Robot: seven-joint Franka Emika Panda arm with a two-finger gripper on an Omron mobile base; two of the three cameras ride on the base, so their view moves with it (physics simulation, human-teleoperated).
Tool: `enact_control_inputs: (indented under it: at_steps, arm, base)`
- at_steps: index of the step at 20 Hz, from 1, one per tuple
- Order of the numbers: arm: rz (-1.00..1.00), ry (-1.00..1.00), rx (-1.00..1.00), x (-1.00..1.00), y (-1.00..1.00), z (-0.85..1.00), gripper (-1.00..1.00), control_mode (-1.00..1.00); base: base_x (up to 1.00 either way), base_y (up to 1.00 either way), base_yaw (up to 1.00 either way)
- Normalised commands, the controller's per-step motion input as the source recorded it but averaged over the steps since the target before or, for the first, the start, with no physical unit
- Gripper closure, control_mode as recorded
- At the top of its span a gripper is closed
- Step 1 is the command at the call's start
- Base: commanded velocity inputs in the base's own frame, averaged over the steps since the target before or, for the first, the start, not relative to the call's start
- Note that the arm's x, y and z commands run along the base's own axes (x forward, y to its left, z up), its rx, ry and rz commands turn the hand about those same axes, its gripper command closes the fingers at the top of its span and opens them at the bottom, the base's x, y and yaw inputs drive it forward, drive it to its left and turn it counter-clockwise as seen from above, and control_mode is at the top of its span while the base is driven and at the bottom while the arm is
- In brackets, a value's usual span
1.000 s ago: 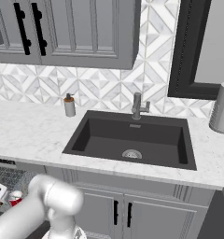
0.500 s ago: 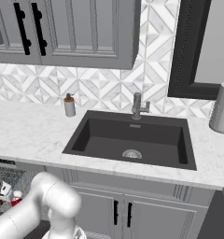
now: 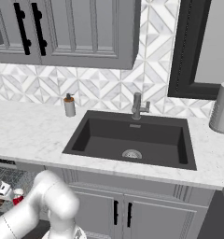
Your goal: Pick up the cup and bowl from the counter, place them in the dishwasher, and close the dishwasher door.
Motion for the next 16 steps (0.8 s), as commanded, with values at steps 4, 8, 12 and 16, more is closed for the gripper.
enact_control_inputs:
  at_steps: [4,8,12,16]
  arm:
    - [-0.05,-0.01,-0.04,0.17,0.13,-0.58,-1.0,-1.0]
    - [-0.18,-0.1,0.0,0.06,0.05,-0.14,-1.0,-1.0]
    - [-0.37,-0.11,0.0,0.2,0.06,-0.06,-1.0,-1.0]
    - [-0.42,-0.03,0.0,0.37,0.05,-0.23,-1.0,-1.0]
  base:
    - [0.0,0.0,0.0]
    - [0.0,0.0,0.0]
    - [0.0,0.0,0.0]
    - [0.0,0.0,0.0]
